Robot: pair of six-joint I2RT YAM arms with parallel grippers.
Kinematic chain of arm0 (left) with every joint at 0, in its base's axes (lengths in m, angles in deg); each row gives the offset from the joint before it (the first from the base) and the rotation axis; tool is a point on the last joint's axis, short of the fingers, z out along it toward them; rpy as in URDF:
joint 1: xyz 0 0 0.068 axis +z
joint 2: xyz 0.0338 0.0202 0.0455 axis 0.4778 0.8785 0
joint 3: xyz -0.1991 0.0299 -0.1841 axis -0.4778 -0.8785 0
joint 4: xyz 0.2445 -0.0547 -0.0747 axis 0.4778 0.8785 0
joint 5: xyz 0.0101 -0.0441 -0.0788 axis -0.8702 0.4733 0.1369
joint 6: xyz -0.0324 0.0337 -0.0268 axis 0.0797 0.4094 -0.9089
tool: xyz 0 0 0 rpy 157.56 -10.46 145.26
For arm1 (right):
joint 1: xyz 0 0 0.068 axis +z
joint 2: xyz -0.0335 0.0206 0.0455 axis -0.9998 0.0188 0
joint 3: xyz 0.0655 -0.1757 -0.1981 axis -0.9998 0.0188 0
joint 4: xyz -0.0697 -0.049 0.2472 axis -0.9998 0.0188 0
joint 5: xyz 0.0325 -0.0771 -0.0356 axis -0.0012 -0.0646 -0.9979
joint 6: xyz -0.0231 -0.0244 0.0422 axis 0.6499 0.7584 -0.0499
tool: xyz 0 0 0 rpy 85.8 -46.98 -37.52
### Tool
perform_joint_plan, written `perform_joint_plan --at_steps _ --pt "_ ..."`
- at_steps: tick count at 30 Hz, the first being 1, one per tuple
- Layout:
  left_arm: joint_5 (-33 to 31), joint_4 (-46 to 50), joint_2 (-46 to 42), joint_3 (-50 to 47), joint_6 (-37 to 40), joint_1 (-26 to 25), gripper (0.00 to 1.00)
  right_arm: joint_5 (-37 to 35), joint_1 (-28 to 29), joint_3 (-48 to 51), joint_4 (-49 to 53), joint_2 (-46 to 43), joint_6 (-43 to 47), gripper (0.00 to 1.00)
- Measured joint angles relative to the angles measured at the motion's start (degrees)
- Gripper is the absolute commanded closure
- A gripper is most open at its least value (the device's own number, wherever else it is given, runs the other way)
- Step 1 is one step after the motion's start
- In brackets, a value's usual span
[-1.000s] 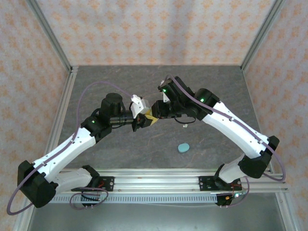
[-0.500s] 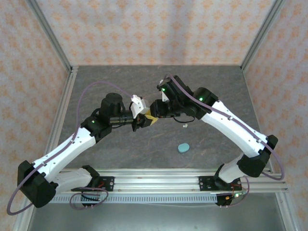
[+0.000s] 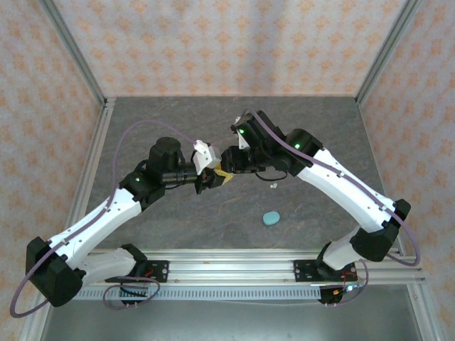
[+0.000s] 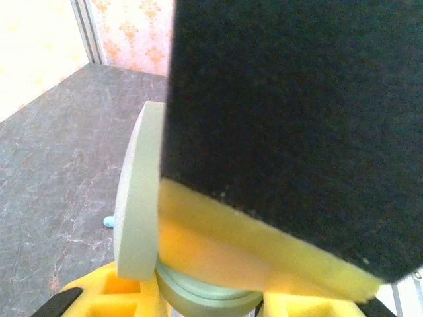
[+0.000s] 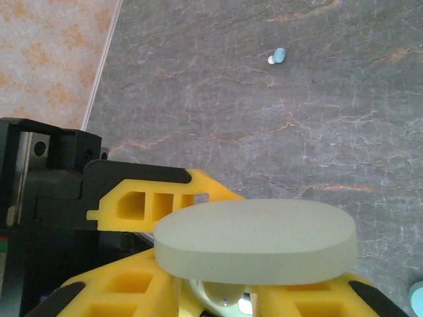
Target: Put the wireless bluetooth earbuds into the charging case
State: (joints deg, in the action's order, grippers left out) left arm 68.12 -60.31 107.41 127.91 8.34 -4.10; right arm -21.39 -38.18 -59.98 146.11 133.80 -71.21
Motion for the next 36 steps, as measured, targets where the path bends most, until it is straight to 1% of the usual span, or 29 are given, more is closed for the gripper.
perform_joint_plan --at_steps 20,28,36 --pt "0.0 0.0 0.0 0.0 0.11 0.0 1.0 0.09 0.0 0.11 -0.09 -1.01 -1.05 0.7" --pt "0.02 -0.04 0.0 0.0 -0.09 0.0 1.0 -0.09 -0.68 3.28 -1.05 -6.93 -1.05 0.7" --pt "0.02 -0.96 0.0 0.0 -1.07 0.0 1.0 -0.15 -3.8 7.37 -1.86 -12.87 -1.29 0.7"
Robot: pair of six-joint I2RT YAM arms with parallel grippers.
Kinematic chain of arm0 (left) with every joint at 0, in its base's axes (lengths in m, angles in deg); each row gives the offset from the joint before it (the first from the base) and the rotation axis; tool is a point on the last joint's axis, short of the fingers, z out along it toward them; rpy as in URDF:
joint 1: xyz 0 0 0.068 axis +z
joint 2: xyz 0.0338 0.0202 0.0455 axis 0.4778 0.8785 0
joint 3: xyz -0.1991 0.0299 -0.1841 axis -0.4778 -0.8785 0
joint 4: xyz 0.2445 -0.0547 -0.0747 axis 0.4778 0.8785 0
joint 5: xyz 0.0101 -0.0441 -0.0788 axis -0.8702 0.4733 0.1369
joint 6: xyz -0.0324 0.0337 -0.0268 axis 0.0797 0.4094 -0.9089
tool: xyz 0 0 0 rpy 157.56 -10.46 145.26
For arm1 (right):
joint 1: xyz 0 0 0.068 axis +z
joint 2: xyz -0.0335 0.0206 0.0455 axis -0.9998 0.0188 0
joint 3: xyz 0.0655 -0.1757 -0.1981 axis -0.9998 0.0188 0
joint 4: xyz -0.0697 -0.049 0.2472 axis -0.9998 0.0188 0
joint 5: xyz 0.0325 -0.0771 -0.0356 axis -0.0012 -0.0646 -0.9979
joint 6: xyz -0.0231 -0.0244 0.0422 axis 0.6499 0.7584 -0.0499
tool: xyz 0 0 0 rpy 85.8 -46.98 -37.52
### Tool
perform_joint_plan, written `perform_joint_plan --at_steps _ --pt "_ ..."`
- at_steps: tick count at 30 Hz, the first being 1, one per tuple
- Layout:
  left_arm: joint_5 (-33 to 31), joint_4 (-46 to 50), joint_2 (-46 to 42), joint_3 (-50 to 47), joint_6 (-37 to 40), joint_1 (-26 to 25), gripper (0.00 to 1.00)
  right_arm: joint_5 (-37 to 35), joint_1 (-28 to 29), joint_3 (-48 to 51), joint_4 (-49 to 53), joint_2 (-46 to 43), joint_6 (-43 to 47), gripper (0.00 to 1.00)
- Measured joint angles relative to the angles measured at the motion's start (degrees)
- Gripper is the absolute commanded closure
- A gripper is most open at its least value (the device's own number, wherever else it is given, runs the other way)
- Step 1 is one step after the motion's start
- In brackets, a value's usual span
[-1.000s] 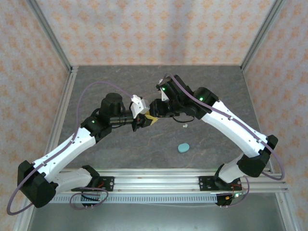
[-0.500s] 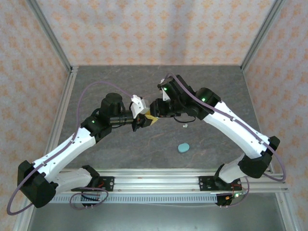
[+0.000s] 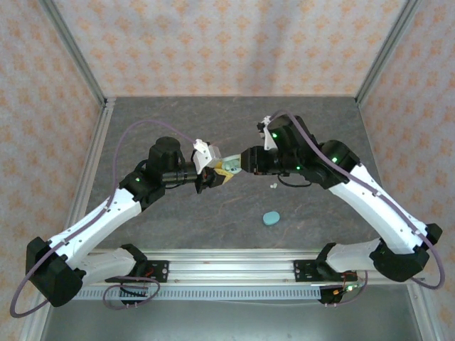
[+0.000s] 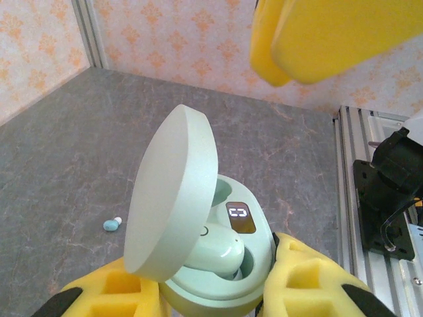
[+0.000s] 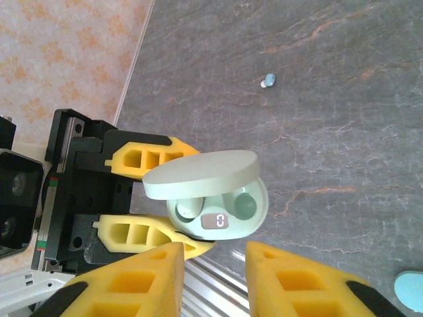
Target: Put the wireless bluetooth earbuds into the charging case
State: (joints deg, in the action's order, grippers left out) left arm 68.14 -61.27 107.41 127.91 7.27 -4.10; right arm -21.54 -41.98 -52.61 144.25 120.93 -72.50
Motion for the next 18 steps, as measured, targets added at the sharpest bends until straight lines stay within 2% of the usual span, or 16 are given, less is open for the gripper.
perform_joint_plan --at_steps 7,12,18 --pt "-0.02 -0.13 0.0 0.0 -0.55 0.0 1.0 -1.75 -2.86 0.35 0.68 -3.08 0.07 0.69" --pt "-0.2 -0.11 0.0 0.0 -0.52 0.0 1.0 -5.95 -5.05 0.37 3.69 -3.63 0.26 0.69" --pt "-0.24 -0.02 -0.04 0.0 -0.52 0.0 1.0 -8.72 -11.58 4.87 5.97 -3.32 0.2 0.7"
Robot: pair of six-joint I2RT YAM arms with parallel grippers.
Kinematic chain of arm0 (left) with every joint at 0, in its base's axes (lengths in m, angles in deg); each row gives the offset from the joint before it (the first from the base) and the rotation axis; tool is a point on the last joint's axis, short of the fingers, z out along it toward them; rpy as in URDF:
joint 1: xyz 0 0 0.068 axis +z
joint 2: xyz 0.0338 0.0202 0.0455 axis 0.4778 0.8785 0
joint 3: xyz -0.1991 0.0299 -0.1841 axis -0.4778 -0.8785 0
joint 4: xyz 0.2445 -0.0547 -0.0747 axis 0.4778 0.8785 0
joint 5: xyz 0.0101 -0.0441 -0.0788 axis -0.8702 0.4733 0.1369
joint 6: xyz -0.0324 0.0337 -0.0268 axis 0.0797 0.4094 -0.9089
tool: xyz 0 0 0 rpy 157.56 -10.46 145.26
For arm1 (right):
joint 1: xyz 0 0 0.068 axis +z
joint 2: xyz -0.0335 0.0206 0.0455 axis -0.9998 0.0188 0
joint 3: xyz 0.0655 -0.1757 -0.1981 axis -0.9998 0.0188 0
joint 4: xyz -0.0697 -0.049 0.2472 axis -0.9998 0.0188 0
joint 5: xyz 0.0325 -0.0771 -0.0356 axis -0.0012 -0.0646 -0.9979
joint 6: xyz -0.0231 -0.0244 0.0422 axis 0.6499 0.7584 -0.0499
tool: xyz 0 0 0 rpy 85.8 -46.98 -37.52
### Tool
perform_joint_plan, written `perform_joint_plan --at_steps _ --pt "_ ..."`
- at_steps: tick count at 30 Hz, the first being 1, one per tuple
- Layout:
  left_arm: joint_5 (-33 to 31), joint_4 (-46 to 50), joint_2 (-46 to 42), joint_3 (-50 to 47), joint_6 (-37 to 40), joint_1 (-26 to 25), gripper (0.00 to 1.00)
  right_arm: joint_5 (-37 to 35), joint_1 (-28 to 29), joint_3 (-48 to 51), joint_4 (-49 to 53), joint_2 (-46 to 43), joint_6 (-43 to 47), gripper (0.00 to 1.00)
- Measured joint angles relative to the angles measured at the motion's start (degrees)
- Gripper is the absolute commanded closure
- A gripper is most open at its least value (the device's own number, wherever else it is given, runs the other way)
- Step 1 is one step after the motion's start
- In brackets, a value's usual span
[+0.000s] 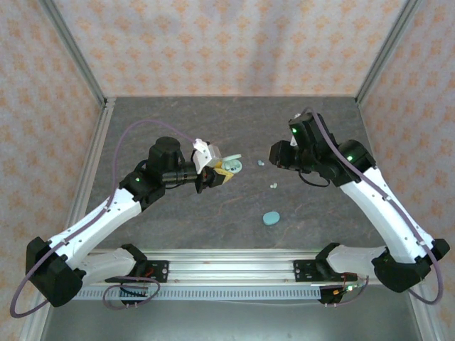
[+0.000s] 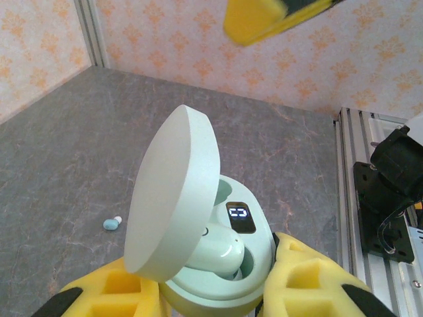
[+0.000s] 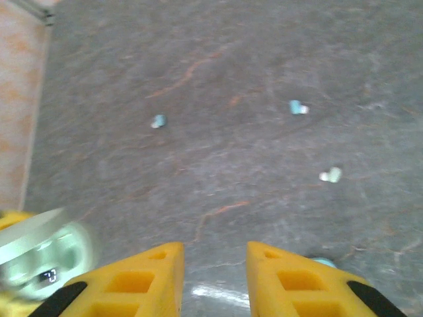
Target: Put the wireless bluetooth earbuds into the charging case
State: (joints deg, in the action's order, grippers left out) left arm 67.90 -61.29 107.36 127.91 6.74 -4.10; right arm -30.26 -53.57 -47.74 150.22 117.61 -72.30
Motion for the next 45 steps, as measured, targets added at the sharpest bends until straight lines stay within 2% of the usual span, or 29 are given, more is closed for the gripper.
perform_joint_plan --at_steps 3,8,14,22,30,45 --pt "-0.22 0.33 -0.26 0.0 0.02 0.0 1.0 1.09 -3.26 6.45 -0.92 0.74 -0.66 0.72" --pt "-0.48 1.49 -1.4 0.0 0.2 0.0 1.0 5.84 -8.2 19.67 -8.9 2.64 -3.48 0.74" --pt "-1.09 2.86 -2.69 -0.02 0.22 0.0 1.0 8.66 -11.26 28.3 -19.28 5.62 -6.93 0.74" --pt "-1.46 2.84 -3.54 -1.64 -0.02 0.0 1.0 9.09 -12.92 32.74 -29.64 12.92 -9.46 0.75" --pt "-2.6 2.49 -4.81 -5.62 -2.51 0.0 1.0 9.29 -13.46 36.39 -35.17 19.56 -11.54 0.76" --pt "-8.31 -0.94 -5.03 -9.79 -8.02 0.0 1.0 8.96 -13.66 36.94 -38.6 20.06 -12.66 0.77"
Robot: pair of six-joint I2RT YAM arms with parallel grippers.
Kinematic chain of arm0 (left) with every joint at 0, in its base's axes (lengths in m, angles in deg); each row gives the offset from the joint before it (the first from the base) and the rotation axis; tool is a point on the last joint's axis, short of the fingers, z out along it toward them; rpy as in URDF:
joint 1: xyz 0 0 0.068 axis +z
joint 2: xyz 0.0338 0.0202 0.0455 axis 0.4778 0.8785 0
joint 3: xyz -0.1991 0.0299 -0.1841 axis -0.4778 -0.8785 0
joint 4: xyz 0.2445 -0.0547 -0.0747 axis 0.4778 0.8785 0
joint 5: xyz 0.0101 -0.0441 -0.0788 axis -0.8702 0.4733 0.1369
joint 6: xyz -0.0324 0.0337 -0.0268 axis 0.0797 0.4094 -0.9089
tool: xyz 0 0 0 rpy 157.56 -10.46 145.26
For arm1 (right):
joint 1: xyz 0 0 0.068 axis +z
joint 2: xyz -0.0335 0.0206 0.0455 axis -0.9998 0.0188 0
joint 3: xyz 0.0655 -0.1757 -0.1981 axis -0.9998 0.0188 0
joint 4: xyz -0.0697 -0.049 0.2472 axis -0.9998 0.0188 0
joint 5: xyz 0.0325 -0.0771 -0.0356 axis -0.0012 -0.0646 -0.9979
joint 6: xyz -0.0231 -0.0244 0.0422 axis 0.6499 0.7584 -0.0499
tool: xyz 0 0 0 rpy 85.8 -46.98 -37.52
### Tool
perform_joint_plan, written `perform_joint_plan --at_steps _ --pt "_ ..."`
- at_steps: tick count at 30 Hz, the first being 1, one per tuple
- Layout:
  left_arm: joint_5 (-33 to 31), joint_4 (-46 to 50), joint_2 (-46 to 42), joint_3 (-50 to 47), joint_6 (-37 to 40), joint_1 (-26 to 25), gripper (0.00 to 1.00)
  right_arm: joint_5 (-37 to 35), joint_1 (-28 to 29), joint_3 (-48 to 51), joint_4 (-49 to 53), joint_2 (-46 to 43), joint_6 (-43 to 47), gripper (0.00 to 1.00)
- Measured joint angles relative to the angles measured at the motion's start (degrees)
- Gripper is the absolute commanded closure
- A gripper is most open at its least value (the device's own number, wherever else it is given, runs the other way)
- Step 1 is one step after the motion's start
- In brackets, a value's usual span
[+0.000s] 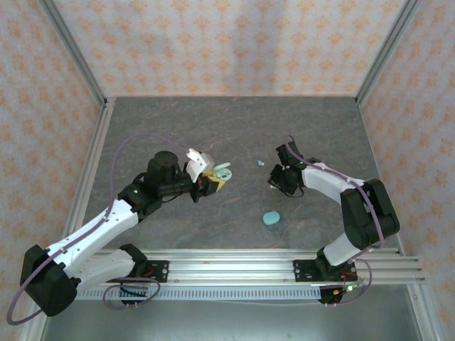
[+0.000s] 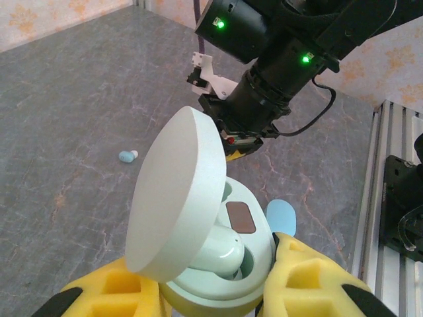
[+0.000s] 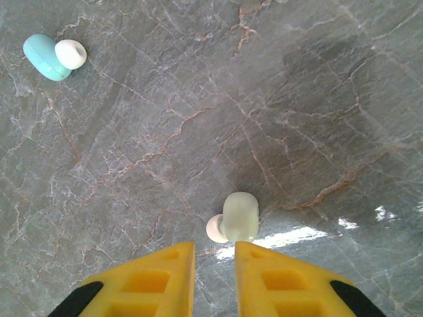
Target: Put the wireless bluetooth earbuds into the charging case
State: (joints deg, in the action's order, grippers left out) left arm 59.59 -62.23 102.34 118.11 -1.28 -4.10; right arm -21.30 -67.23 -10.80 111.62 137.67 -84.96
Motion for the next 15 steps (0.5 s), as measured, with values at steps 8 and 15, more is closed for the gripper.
perform_joint_plan --at_steps 8,15 --pt "-0.72 -0.24 0.46 0.02 0.02 0.0 1.0 -1.64 0.0 -0.02 0.04 0.7 0.09 0.77" --pt "-0.9 -0.24 1.31 0.02 0.04 0.0 1.0 -2.29 0.0 -0.39 0.09 2.62 0.87 0.76"
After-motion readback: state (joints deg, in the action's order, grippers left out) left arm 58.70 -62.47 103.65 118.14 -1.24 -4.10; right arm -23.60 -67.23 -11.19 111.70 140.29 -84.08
